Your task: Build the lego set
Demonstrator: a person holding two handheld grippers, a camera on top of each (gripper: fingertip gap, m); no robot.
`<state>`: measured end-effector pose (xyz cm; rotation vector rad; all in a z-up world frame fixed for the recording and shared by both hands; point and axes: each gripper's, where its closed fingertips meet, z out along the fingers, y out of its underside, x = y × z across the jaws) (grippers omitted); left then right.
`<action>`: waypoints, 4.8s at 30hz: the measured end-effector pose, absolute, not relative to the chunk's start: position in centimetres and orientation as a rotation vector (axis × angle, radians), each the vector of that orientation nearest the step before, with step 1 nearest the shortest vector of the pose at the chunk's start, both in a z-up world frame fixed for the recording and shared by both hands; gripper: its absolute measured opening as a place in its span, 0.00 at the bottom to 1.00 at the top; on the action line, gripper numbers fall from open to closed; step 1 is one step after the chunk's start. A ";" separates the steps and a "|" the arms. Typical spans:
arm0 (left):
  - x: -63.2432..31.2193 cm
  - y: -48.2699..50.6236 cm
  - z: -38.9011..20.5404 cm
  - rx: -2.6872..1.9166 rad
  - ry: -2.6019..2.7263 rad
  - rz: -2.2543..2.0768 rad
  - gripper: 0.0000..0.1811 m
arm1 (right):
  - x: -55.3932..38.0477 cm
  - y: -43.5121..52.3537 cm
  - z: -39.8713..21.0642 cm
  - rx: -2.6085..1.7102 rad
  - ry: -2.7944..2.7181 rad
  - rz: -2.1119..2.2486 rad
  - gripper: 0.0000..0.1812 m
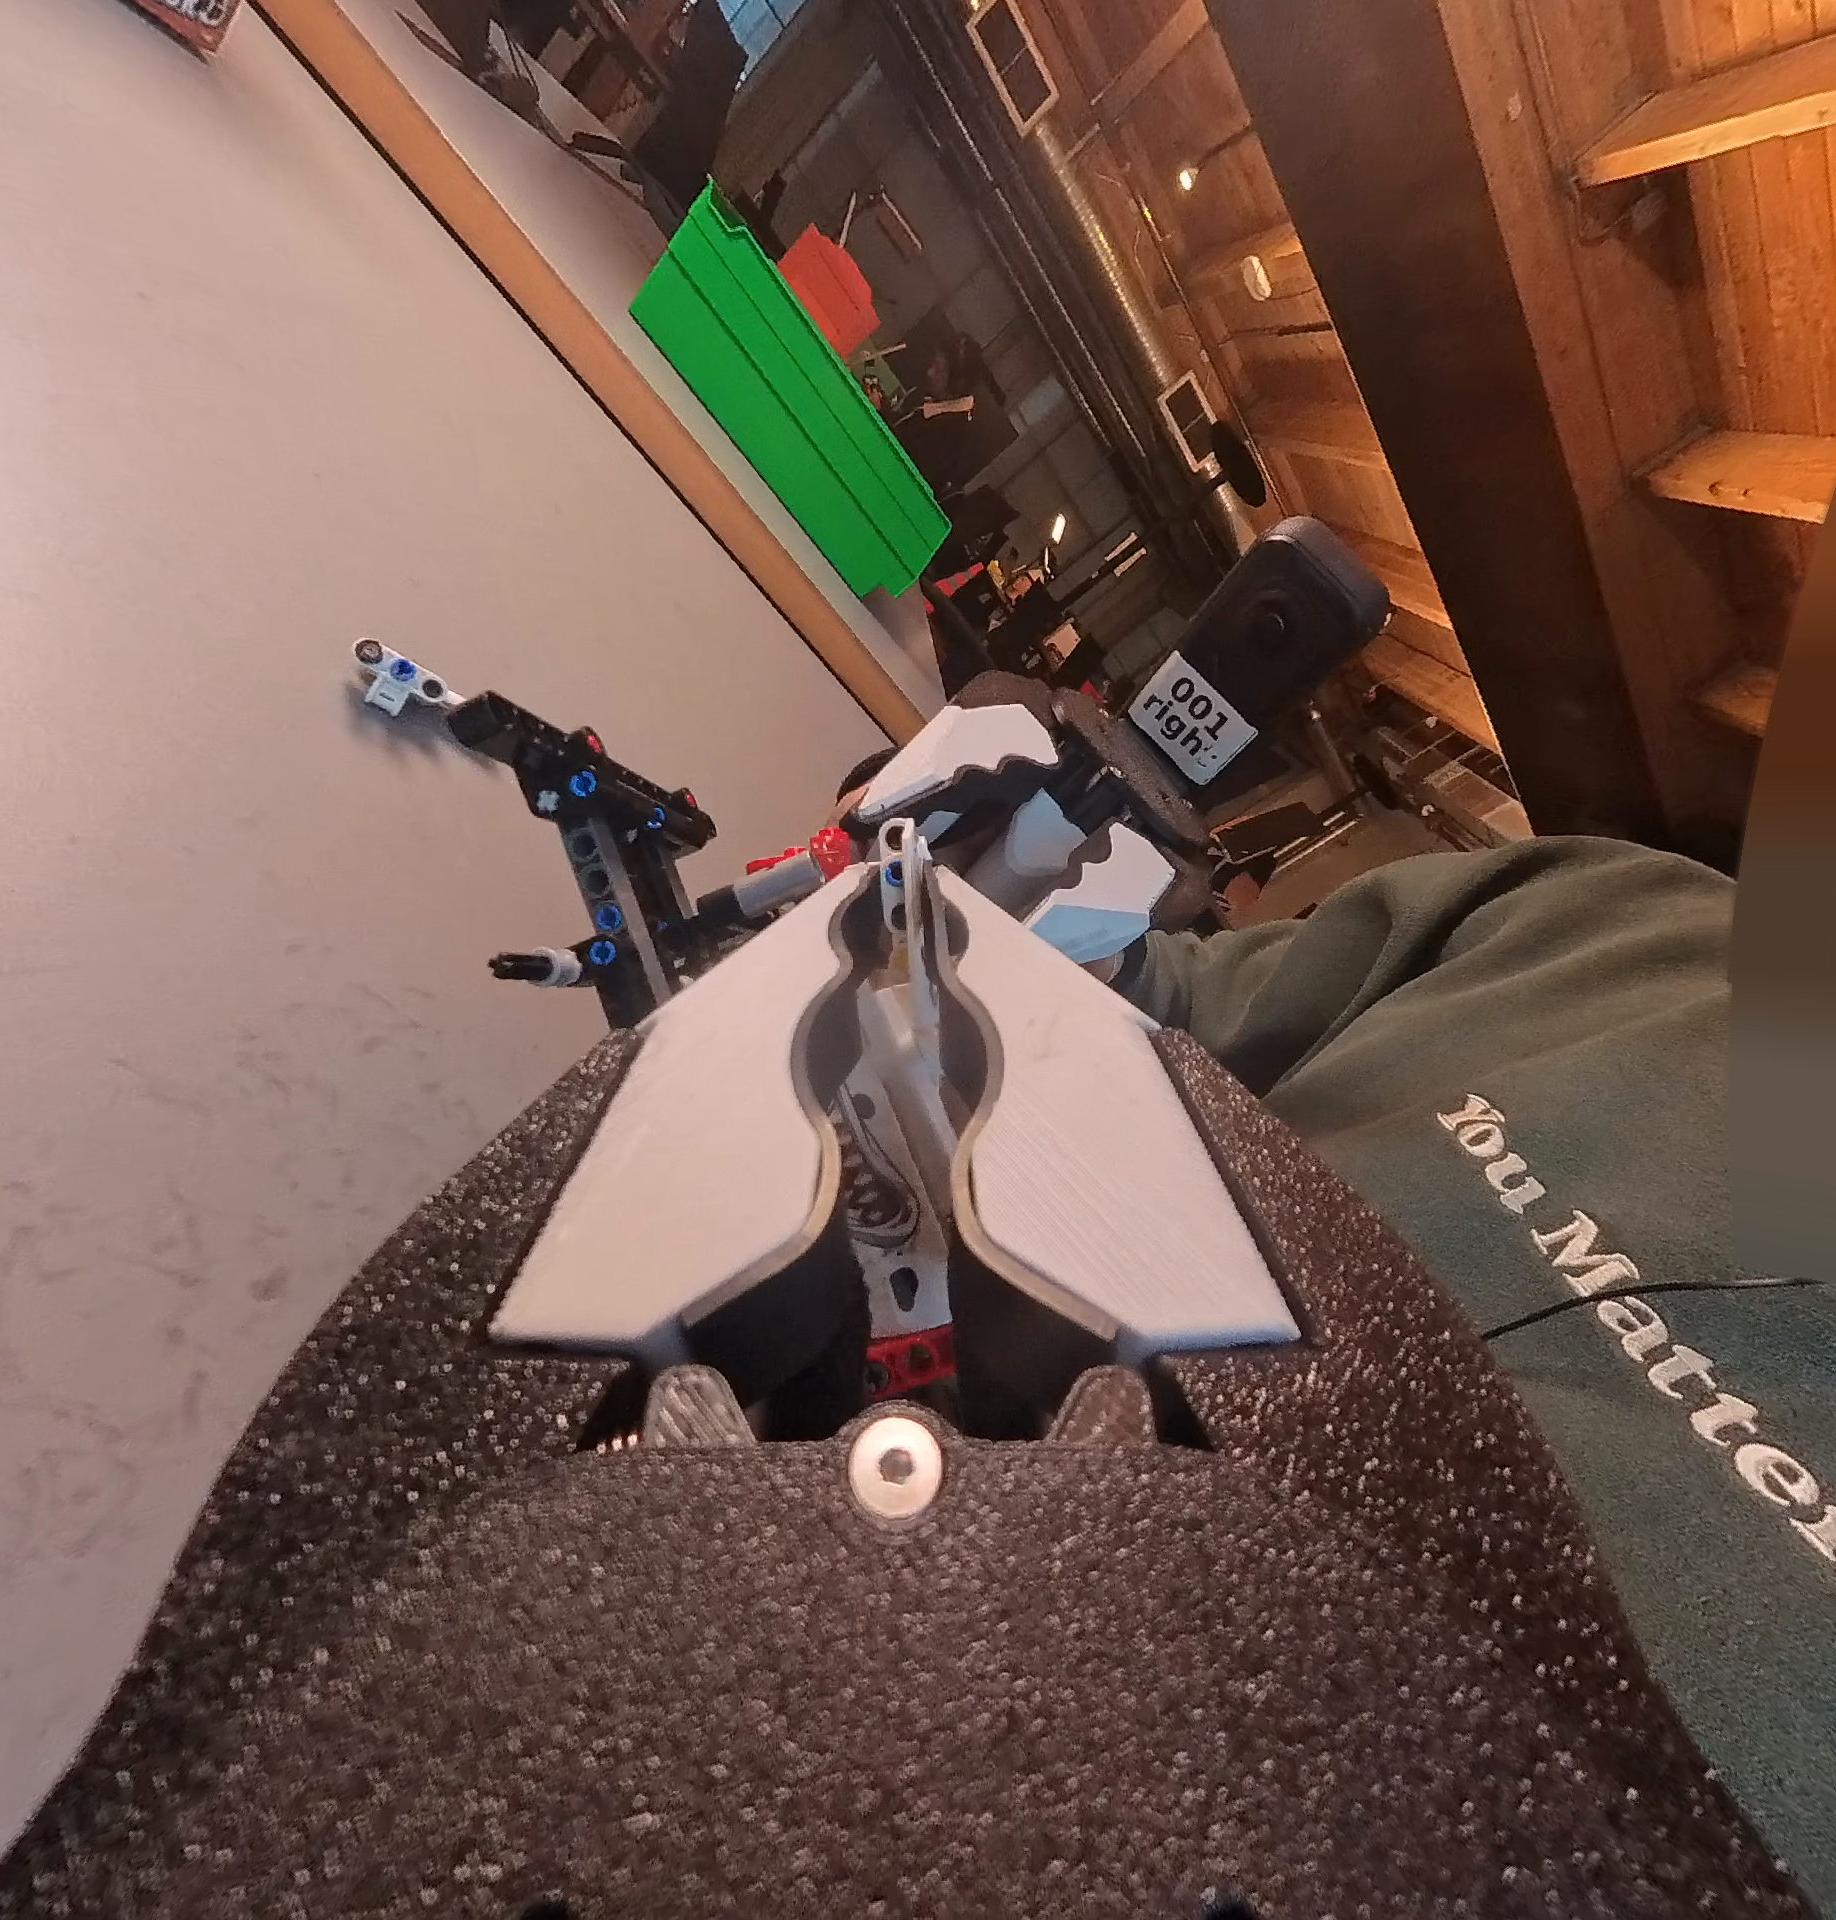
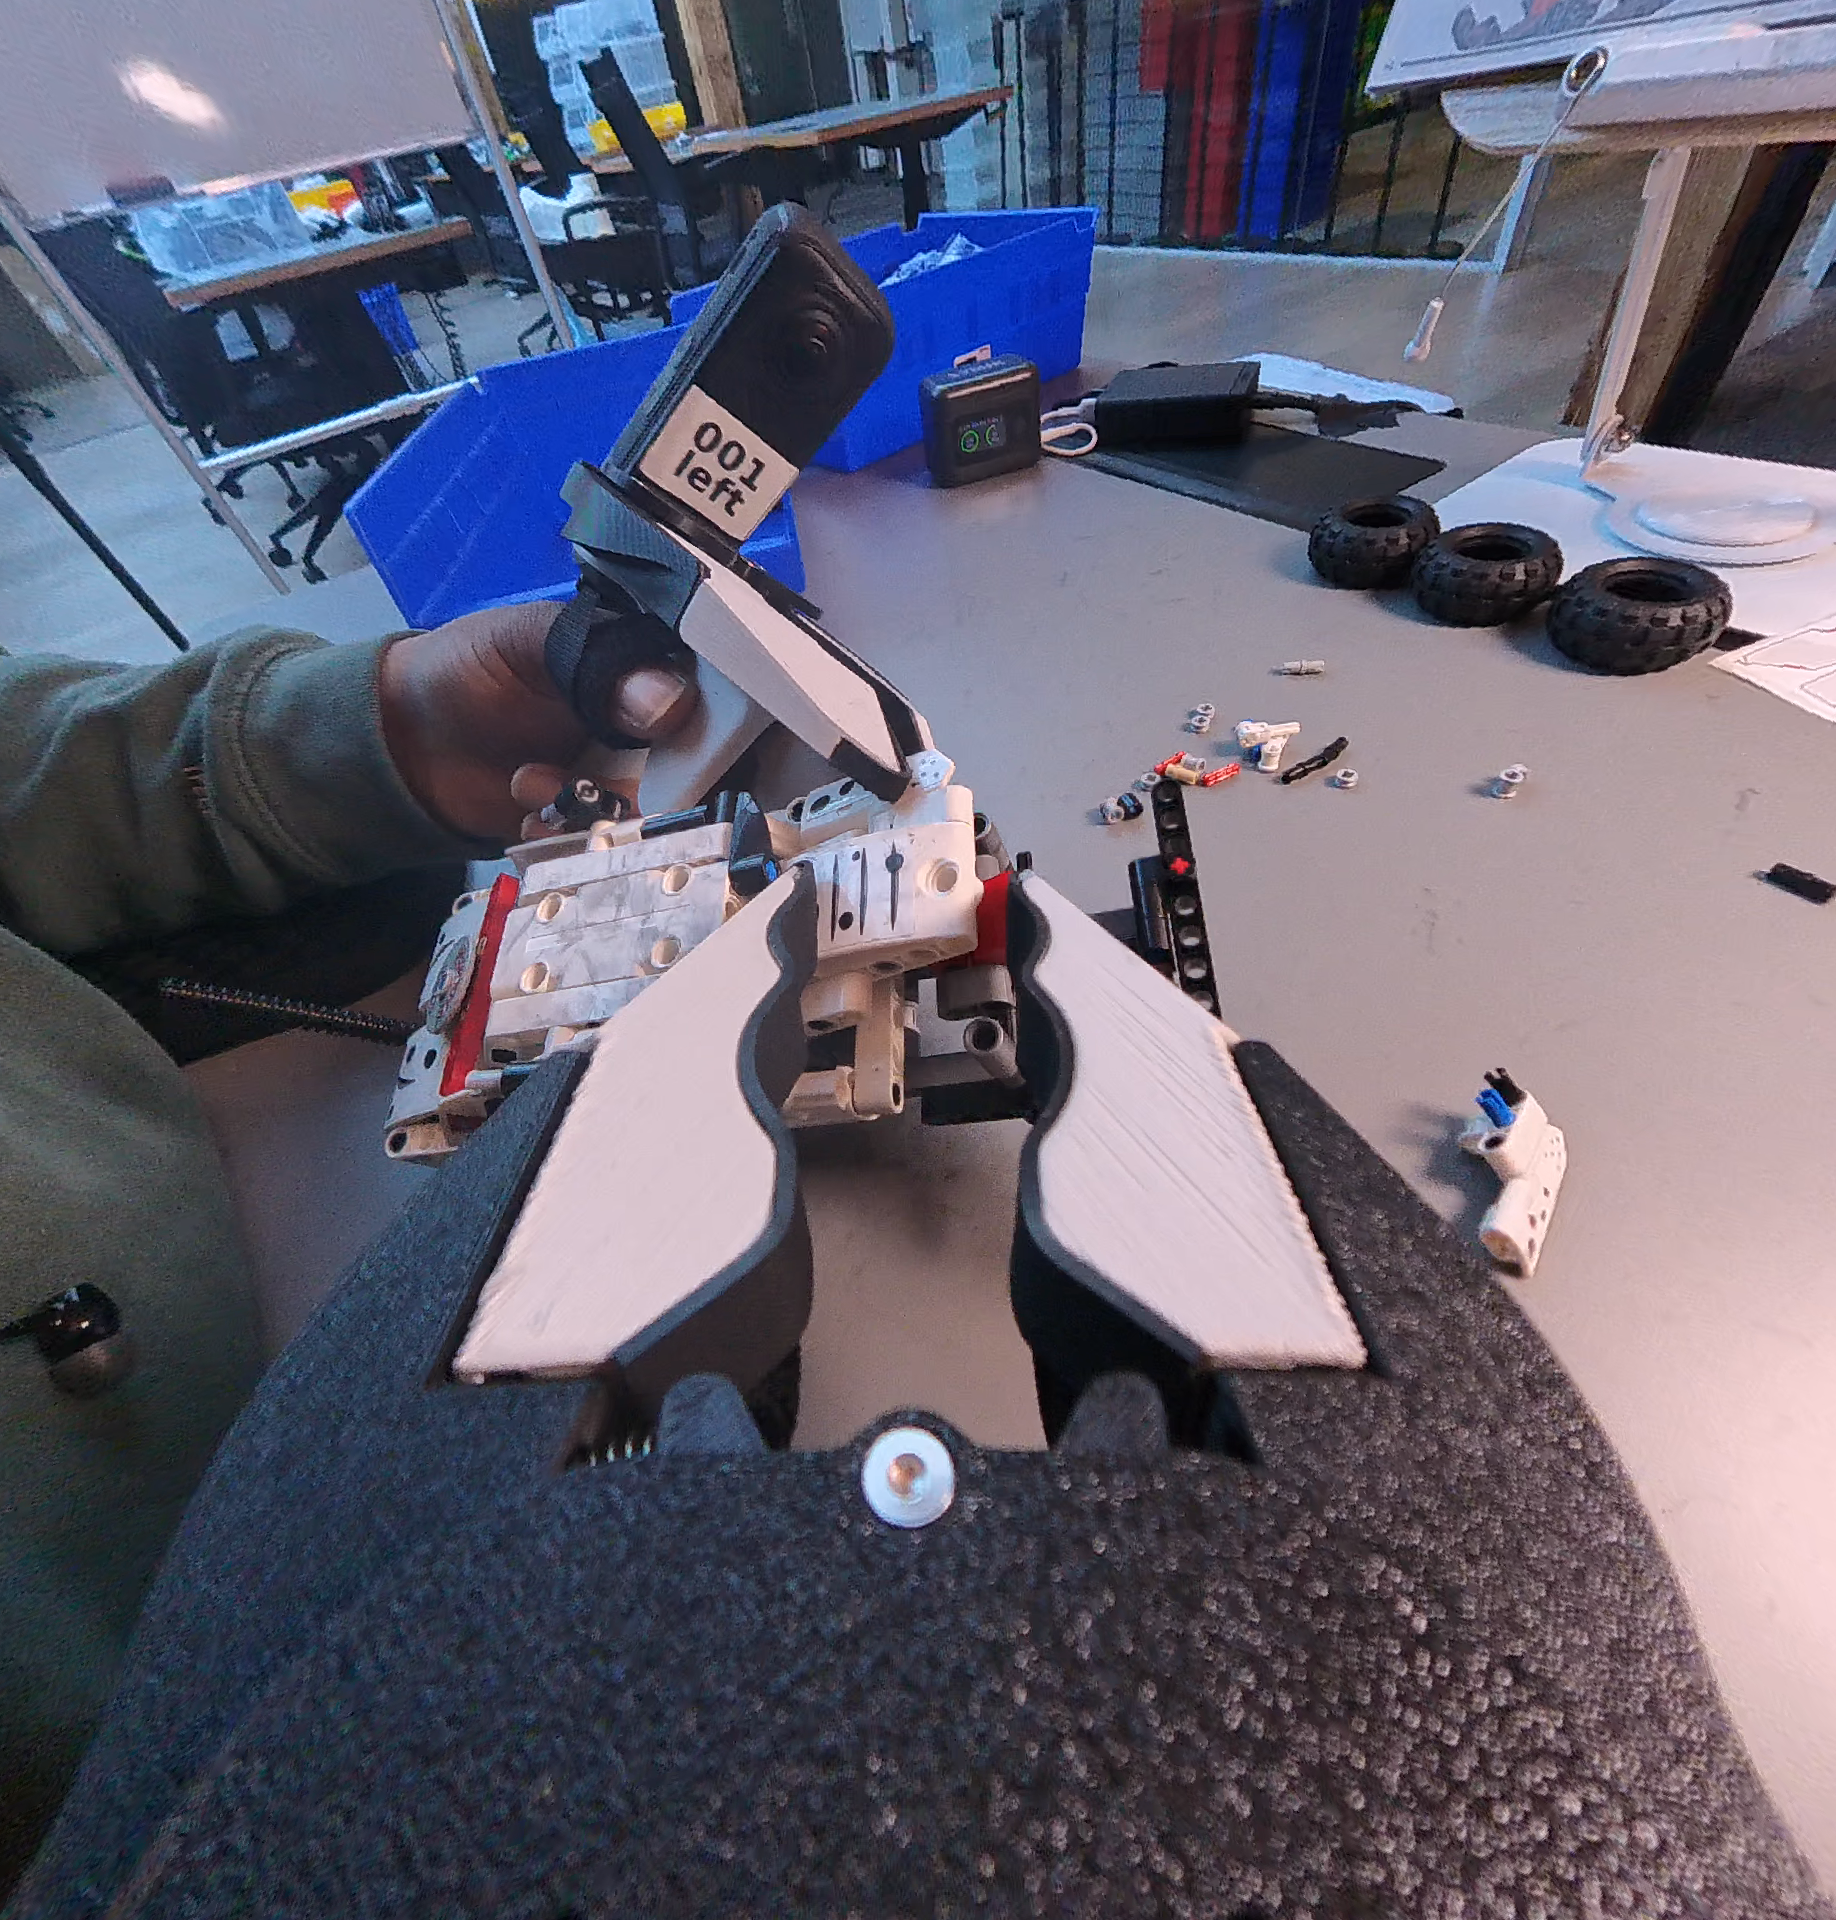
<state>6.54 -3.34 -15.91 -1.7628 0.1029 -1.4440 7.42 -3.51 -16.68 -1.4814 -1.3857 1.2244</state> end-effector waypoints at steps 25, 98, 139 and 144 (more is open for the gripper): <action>6.7 -1.8 -19.4 -1.911 0.029 -1.516 0.02 | 5.8 -2.7 -20.2 -1.924 -1.824 1.809 0.09; -1.1 -13.5 -18.5 -2.049 -0.196 -0.783 0.23 | 7.6 -10.9 -20.2 -2.085 -1.556 2.132 0.03; 3.9 -13.0 -21.2 -2.128 -0.175 -0.476 0.25 | 3.0 -10.3 -20.1 -2.040 -0.987 2.049 0.02; 2.7 -12.5 -22.3 -2.182 -0.016 -0.056 0.21 | 2.3 -11.1 -20.1 -2.035 -0.950 2.074 0.02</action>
